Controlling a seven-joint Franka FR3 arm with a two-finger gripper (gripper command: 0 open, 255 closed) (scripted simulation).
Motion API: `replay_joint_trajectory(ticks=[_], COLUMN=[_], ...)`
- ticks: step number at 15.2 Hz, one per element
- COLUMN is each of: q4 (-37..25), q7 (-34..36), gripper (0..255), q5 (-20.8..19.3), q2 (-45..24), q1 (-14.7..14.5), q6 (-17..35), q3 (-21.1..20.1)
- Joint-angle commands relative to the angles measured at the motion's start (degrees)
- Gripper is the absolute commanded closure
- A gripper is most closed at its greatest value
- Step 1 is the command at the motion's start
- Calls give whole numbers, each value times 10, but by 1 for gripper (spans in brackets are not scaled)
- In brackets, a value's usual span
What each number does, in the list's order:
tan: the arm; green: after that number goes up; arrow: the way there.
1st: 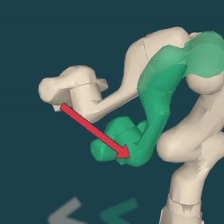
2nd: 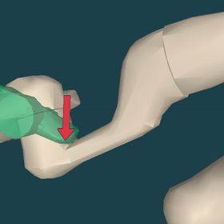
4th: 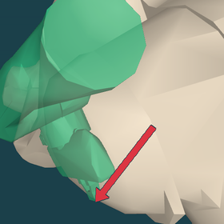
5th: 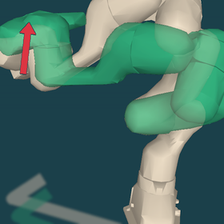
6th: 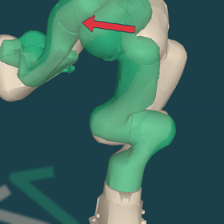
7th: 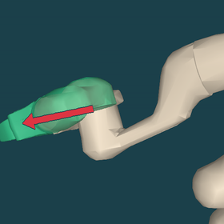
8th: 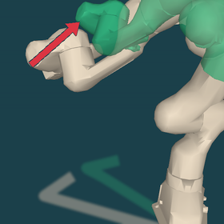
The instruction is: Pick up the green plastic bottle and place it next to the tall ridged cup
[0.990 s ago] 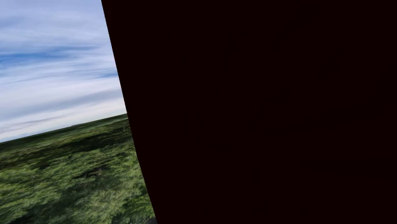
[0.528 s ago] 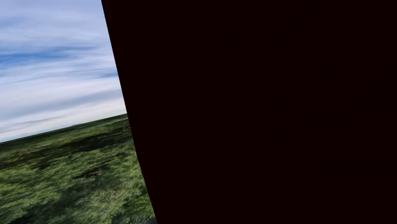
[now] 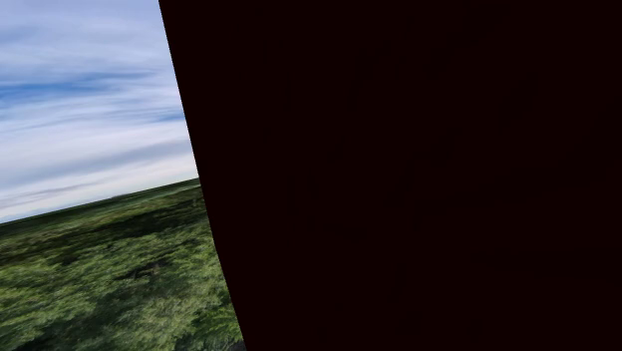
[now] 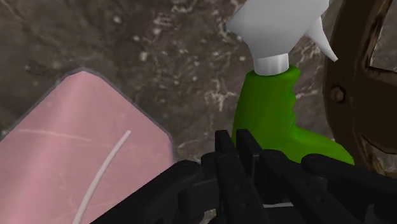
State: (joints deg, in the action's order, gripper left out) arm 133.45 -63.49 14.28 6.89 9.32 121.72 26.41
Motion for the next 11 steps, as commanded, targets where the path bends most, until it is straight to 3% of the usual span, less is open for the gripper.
replay_joint_trajectory(ticks=[1,4,11], q4=[3,32,9], q7=[-2,9,35], gripper=[255,255,255], q5=[3,-3,-25], q2=[-42,-23,12], q1=[-1,-5,-5], q6=[-47,-32,-83], q3=[1,-4,-5])
